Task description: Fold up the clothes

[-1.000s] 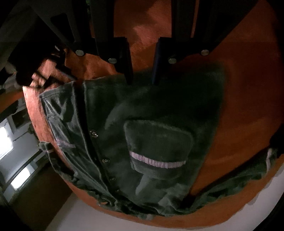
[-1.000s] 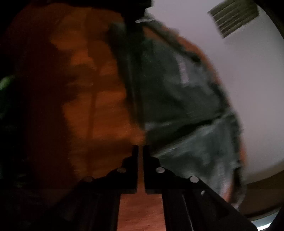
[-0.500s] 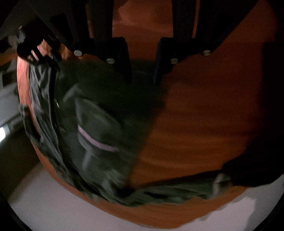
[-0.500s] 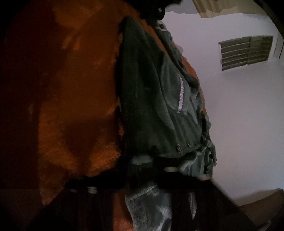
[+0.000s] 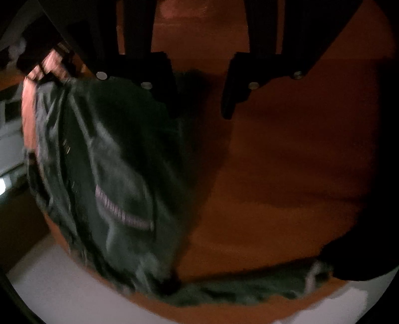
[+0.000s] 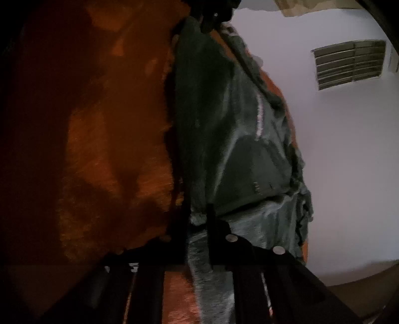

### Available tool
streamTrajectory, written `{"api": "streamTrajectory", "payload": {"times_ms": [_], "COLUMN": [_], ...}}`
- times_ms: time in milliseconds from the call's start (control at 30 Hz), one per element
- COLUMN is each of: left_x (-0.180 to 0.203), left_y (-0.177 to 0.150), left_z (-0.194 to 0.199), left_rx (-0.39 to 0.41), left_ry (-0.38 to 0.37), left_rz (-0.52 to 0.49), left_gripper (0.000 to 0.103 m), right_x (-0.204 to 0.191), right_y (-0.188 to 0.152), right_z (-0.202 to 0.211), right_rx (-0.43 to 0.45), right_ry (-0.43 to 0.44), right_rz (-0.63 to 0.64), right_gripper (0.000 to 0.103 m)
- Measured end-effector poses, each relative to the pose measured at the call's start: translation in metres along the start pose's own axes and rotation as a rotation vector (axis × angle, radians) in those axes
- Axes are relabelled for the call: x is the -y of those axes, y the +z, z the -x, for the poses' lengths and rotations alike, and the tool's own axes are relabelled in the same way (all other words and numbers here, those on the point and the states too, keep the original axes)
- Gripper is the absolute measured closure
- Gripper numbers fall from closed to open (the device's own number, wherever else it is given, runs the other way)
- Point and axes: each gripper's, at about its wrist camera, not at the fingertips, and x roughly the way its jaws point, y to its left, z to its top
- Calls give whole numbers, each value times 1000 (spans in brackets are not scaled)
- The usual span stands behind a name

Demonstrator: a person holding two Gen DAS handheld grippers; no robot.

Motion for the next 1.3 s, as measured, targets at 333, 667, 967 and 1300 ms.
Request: {"api": "streamTrajectory", "payload": {"times_ms": [333, 667, 967, 1300], "left_x": [-5, 9, -5, 3], "left_y": [2, -1, 6, 3], "left_z": [21, -17, -27, -28], "left_rx": [16, -24, -43, -53], "left_ry": [3, 44, -69, -20], "left_rz": [-58, -100, 45, 33], "left_gripper": [62, 61, 92, 92], "right_x": [12, 3, -1, -17], "right_y": [-2, 6, 14, 13], "right_z": [16, -7, -27, -18], "right_rx": [36, 16, 17, 62], "right_ry": [16, -69, -221, -313], "right_rz": [-79, -37, 10, 181], "right_gripper": [81, 74, 74, 47]}}
